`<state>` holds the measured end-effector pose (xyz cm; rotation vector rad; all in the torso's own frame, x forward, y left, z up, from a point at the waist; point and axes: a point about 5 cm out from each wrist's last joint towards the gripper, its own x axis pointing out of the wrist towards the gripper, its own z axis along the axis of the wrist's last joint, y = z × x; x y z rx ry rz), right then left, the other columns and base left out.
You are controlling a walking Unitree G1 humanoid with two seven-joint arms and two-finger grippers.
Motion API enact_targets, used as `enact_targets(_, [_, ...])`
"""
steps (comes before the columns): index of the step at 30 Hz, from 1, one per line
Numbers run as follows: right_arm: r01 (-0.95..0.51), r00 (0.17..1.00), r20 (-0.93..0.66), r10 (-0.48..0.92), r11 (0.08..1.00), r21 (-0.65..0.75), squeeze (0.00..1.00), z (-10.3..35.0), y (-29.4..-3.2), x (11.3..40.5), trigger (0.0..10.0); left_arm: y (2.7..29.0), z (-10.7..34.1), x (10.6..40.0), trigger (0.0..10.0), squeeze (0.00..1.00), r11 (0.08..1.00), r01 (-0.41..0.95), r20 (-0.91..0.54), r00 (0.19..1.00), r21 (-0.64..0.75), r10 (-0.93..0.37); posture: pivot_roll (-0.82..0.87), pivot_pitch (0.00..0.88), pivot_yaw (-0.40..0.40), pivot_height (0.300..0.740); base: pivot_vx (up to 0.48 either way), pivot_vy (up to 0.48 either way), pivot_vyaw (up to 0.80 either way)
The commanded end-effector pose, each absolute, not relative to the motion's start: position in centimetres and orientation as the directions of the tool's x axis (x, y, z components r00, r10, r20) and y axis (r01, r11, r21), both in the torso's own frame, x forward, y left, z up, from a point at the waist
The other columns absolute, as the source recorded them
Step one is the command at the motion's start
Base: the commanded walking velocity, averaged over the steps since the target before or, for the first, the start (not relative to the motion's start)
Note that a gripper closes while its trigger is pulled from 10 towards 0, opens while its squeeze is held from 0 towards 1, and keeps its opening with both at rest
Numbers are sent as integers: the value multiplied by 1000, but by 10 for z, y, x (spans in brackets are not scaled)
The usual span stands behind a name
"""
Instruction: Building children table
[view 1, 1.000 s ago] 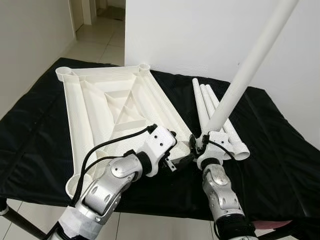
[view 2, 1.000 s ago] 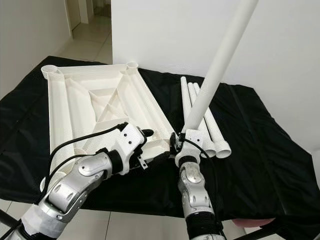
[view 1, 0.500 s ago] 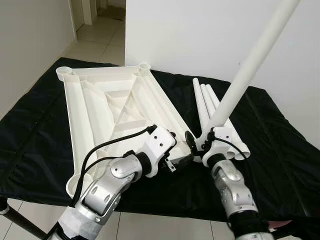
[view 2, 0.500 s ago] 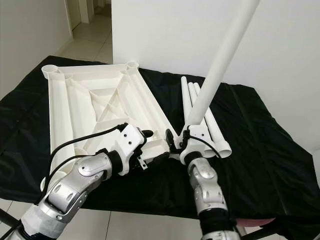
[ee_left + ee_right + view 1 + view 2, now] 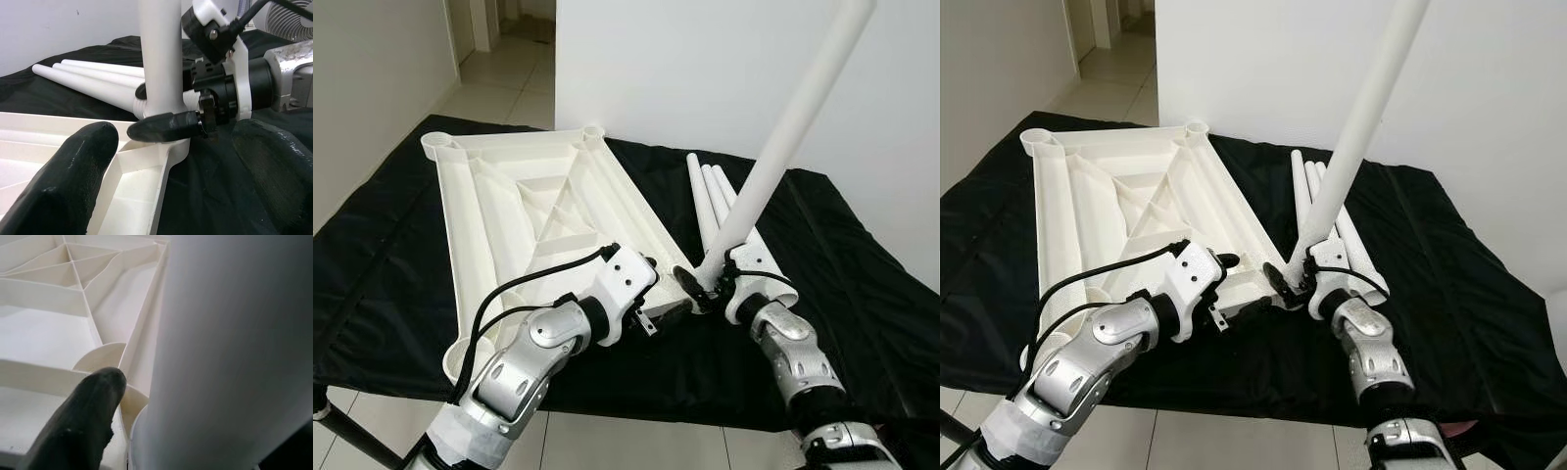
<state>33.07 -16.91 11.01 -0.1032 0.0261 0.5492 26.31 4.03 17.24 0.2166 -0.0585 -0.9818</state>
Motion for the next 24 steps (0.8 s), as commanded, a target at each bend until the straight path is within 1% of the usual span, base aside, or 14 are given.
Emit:
enact_targets(1, [-569, 821, -119, 558, 816, -99, 0, 101, -168, 331, 0, 38, 174, 264, 10000, 0, 499, 840, -58, 521, 215, -852, 36, 0, -110, 740, 0, 0, 0])
enact_targets(4, [-579, 813, -141, 566, 810, -88, 0, 96, -171, 331, 0, 38, 174, 264, 10000, 0, 502, 837, -57, 524, 218, -850, 38, 0, -108, 740, 0, 0, 0])
enact_targets(11, [-565, 821, -147, 551, 822, -74, 0, 93, -176, 332, 0, 39, 175, 265, 10000, 0, 501, 837, -57, 523, 219, -850, 35, 0, -104, 740, 0, 0, 0])
enact_targets(12, [-545, 834, -150, 531, 835, -74, 0, 92, -178, 333, 5686, 39, 175, 265, 10000, 0, 500, 838, -58, 522, 219, -851, 35, 0, -104, 740, 0, 0, 0])
enact_targets(13, [-521, 848, -159, 505, 850, -76, 0, 90, -179, 333, 10000, 39, 174, 265, 10000, 0, 499, 839, -59, 522, 219, -851, 35, 0, -104, 740, 0, 0, 0])
enact_targets(17, [-468, 874, -190, 448, 880, -78, 0, 84, -180, 334, 10000, 38, 174, 264, 10000, 0, 497, 840, -61, 520, 218, -852, 35, 0, -104, 740, 0, 0, 0])
enact_targets(21, [-430, 894, -172, 413, 899, -76, 0, 82, -173, 332, 10000, 38, 174, 264, 10000, 0, 497, 840, -63, 520, 217, -852, 35, 0, -106, 740, 0, 0, 0])
enact_targets(23, [-364, 922, -162, 351, 930, -58, 0, 80, -169, 332, 10000, 38, 174, 264, 10000, 0, 498, 840, -63, 521, 216, -851, 34, 0, -110, 740, 0, 0, 0])
enact_targets(24, [-364, 922, -162, 351, 930, -58, 0, 80, -169, 332, 10000, 38, 174, 264, 10000, 0, 498, 840, -63, 521, 216, -851, 34, 0, -110, 740, 0, 0, 0])
